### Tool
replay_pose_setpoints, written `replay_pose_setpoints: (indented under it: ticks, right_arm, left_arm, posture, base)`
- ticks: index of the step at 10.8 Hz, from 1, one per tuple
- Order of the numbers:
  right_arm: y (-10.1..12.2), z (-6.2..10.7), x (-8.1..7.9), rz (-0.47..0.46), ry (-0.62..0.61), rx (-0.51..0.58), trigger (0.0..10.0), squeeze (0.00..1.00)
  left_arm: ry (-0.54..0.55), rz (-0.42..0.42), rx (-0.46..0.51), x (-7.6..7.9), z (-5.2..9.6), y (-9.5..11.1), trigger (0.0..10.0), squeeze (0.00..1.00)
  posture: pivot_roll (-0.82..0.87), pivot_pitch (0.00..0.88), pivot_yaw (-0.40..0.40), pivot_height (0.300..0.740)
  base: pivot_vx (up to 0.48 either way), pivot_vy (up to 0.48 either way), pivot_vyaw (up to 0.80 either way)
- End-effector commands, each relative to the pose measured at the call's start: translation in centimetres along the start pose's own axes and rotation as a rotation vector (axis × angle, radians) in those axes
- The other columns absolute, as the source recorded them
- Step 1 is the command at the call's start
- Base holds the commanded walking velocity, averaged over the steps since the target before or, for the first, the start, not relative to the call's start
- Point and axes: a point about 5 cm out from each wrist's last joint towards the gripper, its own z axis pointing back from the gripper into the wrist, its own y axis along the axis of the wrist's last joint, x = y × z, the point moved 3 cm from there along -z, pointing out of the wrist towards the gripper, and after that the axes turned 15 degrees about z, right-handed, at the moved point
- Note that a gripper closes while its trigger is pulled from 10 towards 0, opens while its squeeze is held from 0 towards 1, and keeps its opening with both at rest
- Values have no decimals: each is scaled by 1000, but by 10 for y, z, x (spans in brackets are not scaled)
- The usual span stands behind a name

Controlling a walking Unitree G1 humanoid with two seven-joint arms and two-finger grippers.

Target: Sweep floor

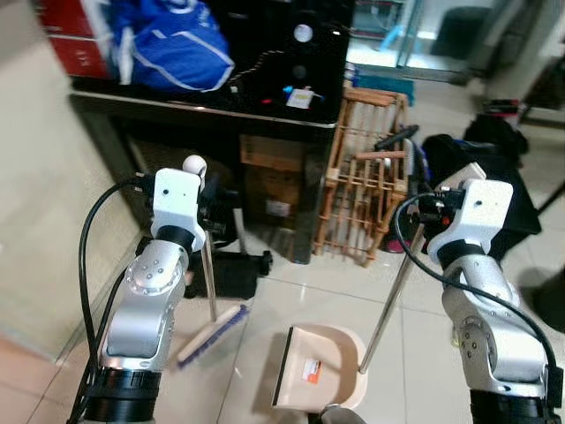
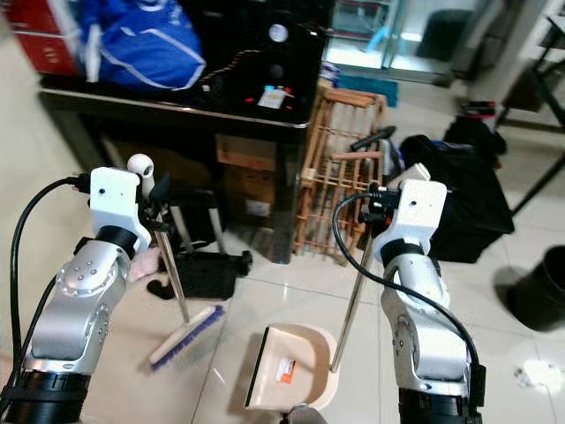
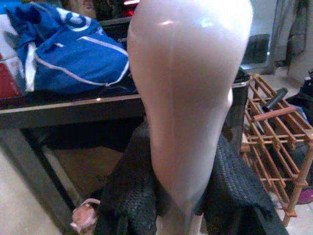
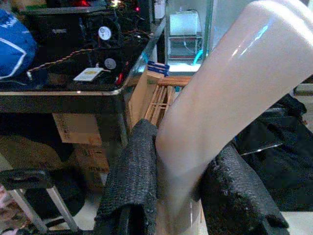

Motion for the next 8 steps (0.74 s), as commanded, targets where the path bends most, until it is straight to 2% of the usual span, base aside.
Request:
replay_pose_setpoints:
  ticks: [1,2,3,6,8]
  right_arm:
    - [9,-2,4,32,-20,15,10000,0]
    - [7,-3,6,96,-32,7,10000,0]
    - [4,-2,5,93,-35,1,10000,0]
    - [2,0,9,105,-60,-7,10000,0]
    - [4,0,9,106,-51,8,10000,0]
  left_arm:
    - [-6,-2,20,1,-3,7,10000,0]
    - [-23,-3,21,4,-3,8,10000,0]
    - [-25,5,13,3,-2,7,10000,0]
    - [0,-53,17,-3,1,7,10000,0]
    - [2,-59,21,-6,2,10,10000,0]
  posture:
    - [-66,0,20,740]
    - [-58,0,19,740]
    - [-54,0,17,740]
    - [-45,0,11,740]
    - [-43,0,11,740]
  base:
    - [0,0,-763]
    - [0,0,-756]
    - [0,0,-756]
    - [0,0,-748]
    - [0,0,-737]
